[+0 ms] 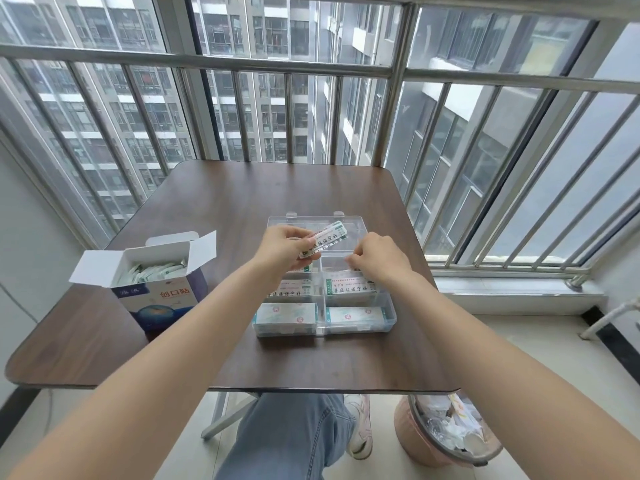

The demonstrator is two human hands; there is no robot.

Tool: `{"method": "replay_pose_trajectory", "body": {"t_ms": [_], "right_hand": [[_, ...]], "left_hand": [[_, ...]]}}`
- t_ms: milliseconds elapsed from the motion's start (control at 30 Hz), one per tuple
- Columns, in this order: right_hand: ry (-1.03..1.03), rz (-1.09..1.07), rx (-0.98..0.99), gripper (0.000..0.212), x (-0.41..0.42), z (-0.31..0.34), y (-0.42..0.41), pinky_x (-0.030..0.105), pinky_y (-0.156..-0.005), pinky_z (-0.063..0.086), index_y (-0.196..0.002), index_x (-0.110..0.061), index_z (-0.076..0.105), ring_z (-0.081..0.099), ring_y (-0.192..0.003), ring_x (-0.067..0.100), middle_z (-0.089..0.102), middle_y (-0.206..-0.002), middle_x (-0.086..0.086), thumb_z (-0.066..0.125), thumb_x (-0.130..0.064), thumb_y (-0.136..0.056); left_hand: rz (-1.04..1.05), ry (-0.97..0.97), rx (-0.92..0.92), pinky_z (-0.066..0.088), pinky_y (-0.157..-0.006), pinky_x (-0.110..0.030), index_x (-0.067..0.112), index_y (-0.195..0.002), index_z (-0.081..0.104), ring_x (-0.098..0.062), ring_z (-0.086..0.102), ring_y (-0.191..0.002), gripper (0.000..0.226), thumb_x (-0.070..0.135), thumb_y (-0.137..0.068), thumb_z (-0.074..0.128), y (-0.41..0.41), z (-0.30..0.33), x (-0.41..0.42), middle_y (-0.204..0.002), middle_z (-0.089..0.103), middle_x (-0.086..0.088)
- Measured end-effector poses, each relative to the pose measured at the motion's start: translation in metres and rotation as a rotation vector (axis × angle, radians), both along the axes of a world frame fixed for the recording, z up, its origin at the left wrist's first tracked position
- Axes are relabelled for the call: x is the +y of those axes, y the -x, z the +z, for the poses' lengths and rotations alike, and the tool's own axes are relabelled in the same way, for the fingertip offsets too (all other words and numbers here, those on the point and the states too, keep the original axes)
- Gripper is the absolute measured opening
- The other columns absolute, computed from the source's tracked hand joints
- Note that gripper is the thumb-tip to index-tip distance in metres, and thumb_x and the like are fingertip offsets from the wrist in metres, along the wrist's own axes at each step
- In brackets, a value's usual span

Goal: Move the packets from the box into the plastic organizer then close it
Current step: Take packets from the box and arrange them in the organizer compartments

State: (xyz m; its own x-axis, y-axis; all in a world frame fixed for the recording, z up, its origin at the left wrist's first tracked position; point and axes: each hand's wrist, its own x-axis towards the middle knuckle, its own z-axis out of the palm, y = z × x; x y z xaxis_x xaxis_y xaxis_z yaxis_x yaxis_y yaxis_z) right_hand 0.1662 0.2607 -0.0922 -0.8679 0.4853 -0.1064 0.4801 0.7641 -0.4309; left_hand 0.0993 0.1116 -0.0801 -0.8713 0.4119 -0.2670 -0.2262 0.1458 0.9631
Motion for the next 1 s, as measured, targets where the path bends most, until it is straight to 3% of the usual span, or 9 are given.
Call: {"method": "replay_pose_trajectory", "body": {"t_ms": [133, 267, 433, 500, 567, 633, 733, 867, 1000], "right_hand": [[0.05, 0.048, -0.027, 0.026, 0.002, -0.001, 0.0, 0.034, -0.073, 0.049, -0.085, -0.004, 0.072, 0.064, -0.083, 0.03, 0.063, -0.074, 0.011, 0.058, -0.026, -0.091], [0.077, 0.106, -0.06, 0.03, 0.001, 0.003, -0.002, 0.028, -0.061, 0.041, -0.088, -0.002, 0.072, 0.058, -0.073, 0.026, 0.058, -0.066, 0.007, 0.054, -0.026, -0.094], [0.155, 0.091, 0.006, 0.028, 0.009, 0.012, -0.006, 0.027, -0.062, 0.043, -0.09, -0.002, 0.073, 0.055, -0.067, 0.016, 0.071, -0.093, 0.01, 0.048, -0.015, -0.093], [0.318, 0.048, 0.119, 0.027, 0.014, 0.02, -0.01, 0.023, -0.063, 0.042, -0.094, -0.008, 0.07, 0.057, -0.072, 0.012, 0.071, -0.092, 0.004, 0.043, -0.008, -0.092], [0.613, -0.017, 0.22, 0.028, 0.019, 0.024, -0.014, 0.018, -0.052, 0.036, -0.096, -0.014, 0.066, 0.057, -0.068, 0.009, 0.068, -0.088, 0.001, 0.039, -0.007, -0.092], [0.748, -0.037, 0.285, 0.018, 0.022, 0.024, -0.016, 0.015, -0.045, 0.033, -0.094, -0.015, 0.068, 0.055, -0.06, 0.007, 0.066, -0.081, -0.001, 0.05, -0.015, -0.092], [0.558, 0.008, 0.347, 0.003, 0.026, 0.016, -0.016, 0.018, -0.058, 0.044, -0.084, -0.014, 0.071, 0.057, -0.061, 0.008, 0.068, -0.073, -0.002, 0.07, -0.016, -0.083], [0.261, -0.03, 0.245, 0.003, 0.027, 0.006, -0.01, 0.033, -0.079, 0.052, -0.077, -0.019, 0.073, 0.066, -0.081, 0.015, 0.07, -0.076, 0.0, 0.074, -0.017, -0.078], [-0.021, -0.011, 0.105, 0.005, 0.017, 0.006, -0.007, 0.029, -0.076, 0.046, -0.085, -0.021, 0.073, 0.063, -0.094, 0.02, 0.071, -0.093, 0.0, 0.071, -0.02, -0.081]], "left_hand": [[-0.027, 0.069, 0.093, 0.053, -0.064, -0.018, 0.003, -0.1, 0.065, -0.01, 0.06, -0.066, 0.012, 0.003, -0.089, 0.061, -0.002, 0.002, 0.001, -0.081, 0.063, -0.005], [-0.046, 0.147, 0.159, 0.049, -0.066, -0.019, 0.008, -0.099, 0.067, -0.009, 0.055, -0.069, 0.011, 0.008, -0.09, 0.062, -0.003, 0.003, 0.003, -0.078, 0.062, -0.002], [-0.063, 0.213, 0.209, 0.048, -0.067, -0.023, 0.008, -0.098, 0.066, -0.009, 0.054, -0.067, 0.01, 0.007, -0.09, 0.061, -0.003, 0.005, 0.007, -0.082, 0.064, -0.005], [-0.066, 0.237, 0.217, 0.047, -0.069, -0.026, 0.01, -0.094, 0.066, -0.012, 0.054, -0.069, 0.007, 0.007, -0.09, 0.061, -0.002, 0.005, 0.008, -0.088, 0.065, -0.009], [-0.088, 0.249, 0.216, 0.046, -0.069, -0.027, 0.012, -0.09, 0.066, -0.016, 0.055, -0.073, 0.007, 0.007, -0.089, 0.062, -0.001, 0.004, 0.011, -0.093, 0.066, -0.011], [-0.126, 0.266, 0.214, 0.046, -0.07, -0.028, 0.014, -0.086, 0.066, -0.019, 0.056, -0.078, 0.007, 0.008, -0.088, 0.064, -0.001, 0.002, 0.017, -0.095, 0.068, -0.013], [-0.207, 0.305, 0.237, 0.046, -0.067, -0.023, 0.009, -0.094, 0.069, -0.016, 0.058, -0.079, 0.009, 0.009, -0.085, 0.068, -0.001, 0.0, 0.029, -0.089, 0.069, -0.009], [-0.316, 0.528, 0.471, 0.045, -0.069, -0.025, 0.01, -0.095, 0.071, -0.017, 0.06, -0.08, 0.012, 0.011, -0.084, 0.07, 0.002, -0.002, 0.039, -0.087, 0.068, -0.007], [-0.448, 0.732, 0.675, 0.052, -0.08, -0.033, 0.01, -0.093, 0.072, -0.022, 0.064, -0.09, 0.011, 0.007, -0.083, 0.068, 0.005, -0.005, 0.046, -0.092, 0.07, -0.007]]}}
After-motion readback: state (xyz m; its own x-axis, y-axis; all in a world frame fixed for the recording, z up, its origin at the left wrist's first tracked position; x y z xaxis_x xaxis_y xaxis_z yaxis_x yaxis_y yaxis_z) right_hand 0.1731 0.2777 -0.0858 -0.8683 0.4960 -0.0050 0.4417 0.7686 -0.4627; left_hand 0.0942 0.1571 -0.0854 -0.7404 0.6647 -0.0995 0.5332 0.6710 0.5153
